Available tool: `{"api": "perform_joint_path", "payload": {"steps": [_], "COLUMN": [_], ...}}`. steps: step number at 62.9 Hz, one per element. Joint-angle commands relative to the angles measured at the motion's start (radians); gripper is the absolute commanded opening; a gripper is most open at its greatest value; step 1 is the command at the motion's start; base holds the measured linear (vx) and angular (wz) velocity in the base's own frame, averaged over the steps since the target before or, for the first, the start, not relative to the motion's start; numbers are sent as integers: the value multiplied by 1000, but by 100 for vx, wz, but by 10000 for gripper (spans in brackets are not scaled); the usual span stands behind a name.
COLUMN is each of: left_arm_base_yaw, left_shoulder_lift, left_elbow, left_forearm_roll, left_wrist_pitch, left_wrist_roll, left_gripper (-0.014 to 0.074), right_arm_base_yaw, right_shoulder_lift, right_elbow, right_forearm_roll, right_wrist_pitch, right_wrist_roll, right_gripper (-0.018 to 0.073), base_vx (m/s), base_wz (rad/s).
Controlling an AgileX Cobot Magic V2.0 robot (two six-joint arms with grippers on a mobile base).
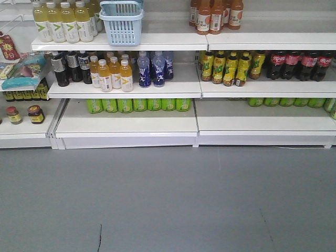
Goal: Place coke in basket with both arms
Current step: 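Drive the base toward the shelf holding the light-blue basket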
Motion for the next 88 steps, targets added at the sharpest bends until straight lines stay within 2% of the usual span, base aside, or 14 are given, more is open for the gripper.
{"api": "perform_joint_path", "payload": {"steps": [1, 88], "left_arm_base_yaw": [-2, -2], "left_shoulder_lift": [-13, -13], "left_elbow": [-1, -1], "left_forearm_roll": [-15, -15], "left_wrist_pitch": [-75, -75], "left_wrist_roll": [-10, -10], "left_gripper": [-8, -8], "right_arm_base_yaw": [-5, -5], "right_shoulder_lift": [-18, -18], "right_elbow": [10, 10], "right_forearm_roll": [-9, -9], "right_wrist_pitch": [-77, -78], "right_wrist_roll": [-10, -10], "right_gripper": [-5, -5], "base_vx": [0, 1], "base_wz": [0, 0]}}
